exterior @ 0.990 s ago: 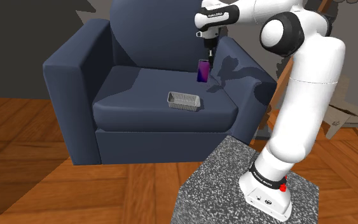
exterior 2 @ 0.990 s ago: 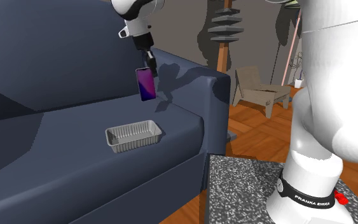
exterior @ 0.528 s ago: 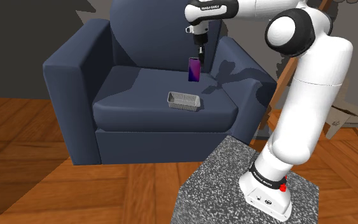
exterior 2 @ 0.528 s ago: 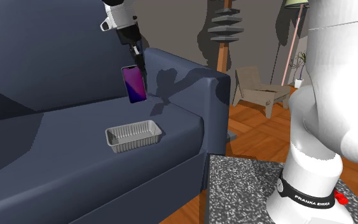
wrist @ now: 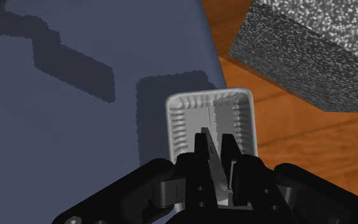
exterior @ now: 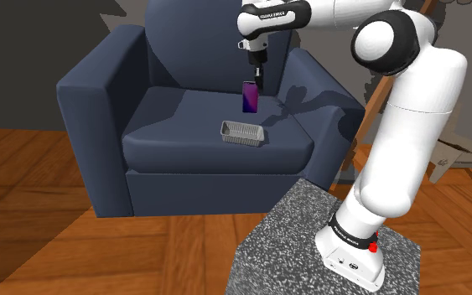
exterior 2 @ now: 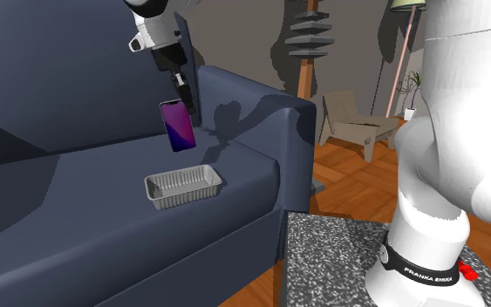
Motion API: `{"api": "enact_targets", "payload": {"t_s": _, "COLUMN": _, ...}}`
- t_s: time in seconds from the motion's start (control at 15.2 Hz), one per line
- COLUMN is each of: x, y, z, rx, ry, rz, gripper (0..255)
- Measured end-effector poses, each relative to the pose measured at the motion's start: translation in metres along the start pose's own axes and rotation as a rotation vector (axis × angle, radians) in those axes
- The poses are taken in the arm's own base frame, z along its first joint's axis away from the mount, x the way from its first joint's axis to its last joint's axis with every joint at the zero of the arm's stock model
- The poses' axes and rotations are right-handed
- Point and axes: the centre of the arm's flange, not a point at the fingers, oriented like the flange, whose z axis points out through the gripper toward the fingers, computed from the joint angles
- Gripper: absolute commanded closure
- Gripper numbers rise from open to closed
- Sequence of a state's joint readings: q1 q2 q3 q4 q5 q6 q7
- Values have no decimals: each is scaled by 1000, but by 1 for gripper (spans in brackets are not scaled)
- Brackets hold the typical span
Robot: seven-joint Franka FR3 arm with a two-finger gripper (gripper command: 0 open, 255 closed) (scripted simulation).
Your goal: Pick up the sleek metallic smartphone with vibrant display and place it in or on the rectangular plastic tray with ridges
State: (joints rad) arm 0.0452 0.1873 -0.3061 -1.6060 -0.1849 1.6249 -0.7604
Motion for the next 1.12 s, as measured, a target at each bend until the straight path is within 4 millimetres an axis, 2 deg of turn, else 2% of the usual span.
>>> {"api": "enact_targets", "payload": {"t_s": 1.12, "x": 25, "y": -5, "z": 84, "rx": 0, "ry": 0, "rz": 0, "gripper": 255}}
